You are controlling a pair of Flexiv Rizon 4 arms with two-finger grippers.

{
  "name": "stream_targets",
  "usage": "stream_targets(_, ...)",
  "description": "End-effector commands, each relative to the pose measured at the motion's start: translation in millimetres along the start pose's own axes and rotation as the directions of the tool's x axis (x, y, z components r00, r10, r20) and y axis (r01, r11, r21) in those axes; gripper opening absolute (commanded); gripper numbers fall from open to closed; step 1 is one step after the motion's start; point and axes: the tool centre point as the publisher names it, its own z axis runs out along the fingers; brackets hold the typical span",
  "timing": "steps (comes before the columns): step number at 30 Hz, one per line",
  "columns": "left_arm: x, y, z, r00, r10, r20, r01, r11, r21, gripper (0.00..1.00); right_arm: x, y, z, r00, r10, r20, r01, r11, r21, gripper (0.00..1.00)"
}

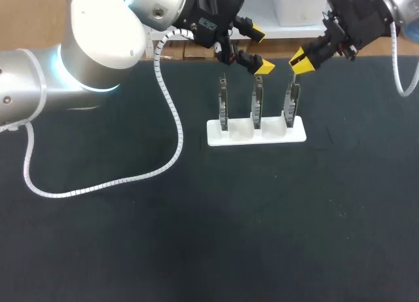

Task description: Pick up the optical module with the left hand, and insert it into the network port with the right hand.

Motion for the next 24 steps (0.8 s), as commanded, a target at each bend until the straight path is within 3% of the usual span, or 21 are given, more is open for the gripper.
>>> stream_targets(1,0.3,-0.6,-0.3,1.000,0.000,0.000,0.000,1.000,-0.002,1.00,4.3,2.4,2.6,1.000,0.001,0.003,-0.001,1.000,0.006,0.00)
stream_targets(8,0.3,-0.6,-0.3,1.000,0.000,0.000,0.000,1.000,-0.002,1.00,5.2,3.3,5.2,1.000,0.009,0.002,-0.009,1.000,-0.001,0.00)
stream_targets(9,0.3,-0.6,-0.3,1.000,0.000,0.000,0.000,1.000,-0.002,1.00,4.9,3.4,5.4,1.000,0.010,0.002,-0.010,1.000,-0.001,0.29)
stream_targets(10,0.3,-0.6,-0.3,1.000,0.000,0.000,0.000,1.000,-0.002,1.00,4.2,3.5,5.5,1.000,0.012,0.009,-0.012,1.000,-0.003,0.50)
stream_targets(11,0.3,-0.6,-0.3,1.000,0.000,0.000,0.000,1.000,-0.002,1.00,3.5,3.5,5.4,1.000,0.012,0.009,-0.012,1.000,-0.004,1.00)
stream_targets(24,0.3,-0.6,-0.3,1.000,0.000,0.000,0.000,1.000,-0.002,1.00,-16.7,0.8,-5.2,0.998,-0.012,0.062,0.012,1.000,0.002,1.00)
